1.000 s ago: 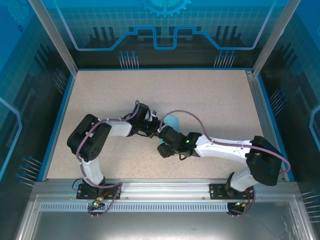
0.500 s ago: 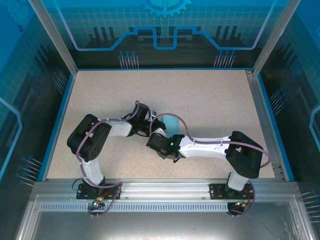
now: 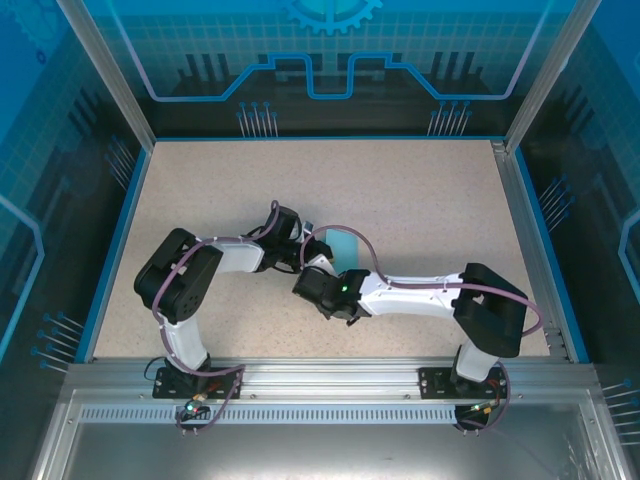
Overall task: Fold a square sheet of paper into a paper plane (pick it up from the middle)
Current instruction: Fold the triangle a second time at the center of the table.
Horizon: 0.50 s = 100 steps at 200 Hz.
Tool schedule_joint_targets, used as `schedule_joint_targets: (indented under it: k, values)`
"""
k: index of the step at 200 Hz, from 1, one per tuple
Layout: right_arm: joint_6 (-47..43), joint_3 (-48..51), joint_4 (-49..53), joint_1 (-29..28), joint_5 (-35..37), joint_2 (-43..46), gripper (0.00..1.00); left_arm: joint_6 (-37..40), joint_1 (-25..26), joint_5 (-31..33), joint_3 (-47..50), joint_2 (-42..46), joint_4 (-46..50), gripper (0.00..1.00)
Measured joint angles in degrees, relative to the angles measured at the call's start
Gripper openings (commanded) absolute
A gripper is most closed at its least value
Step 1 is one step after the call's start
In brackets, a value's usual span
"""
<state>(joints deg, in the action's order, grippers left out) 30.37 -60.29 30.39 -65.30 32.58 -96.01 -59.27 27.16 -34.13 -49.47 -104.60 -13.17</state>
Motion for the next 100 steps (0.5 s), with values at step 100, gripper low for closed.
schedule_joint_targets:
  k: [100]
  values:
    - [-0.83,16.52,-15.23,20.87,-25.44,15.47,0.06,5.6,1.55,13.27,4.04,13.99,11.28,0.45]
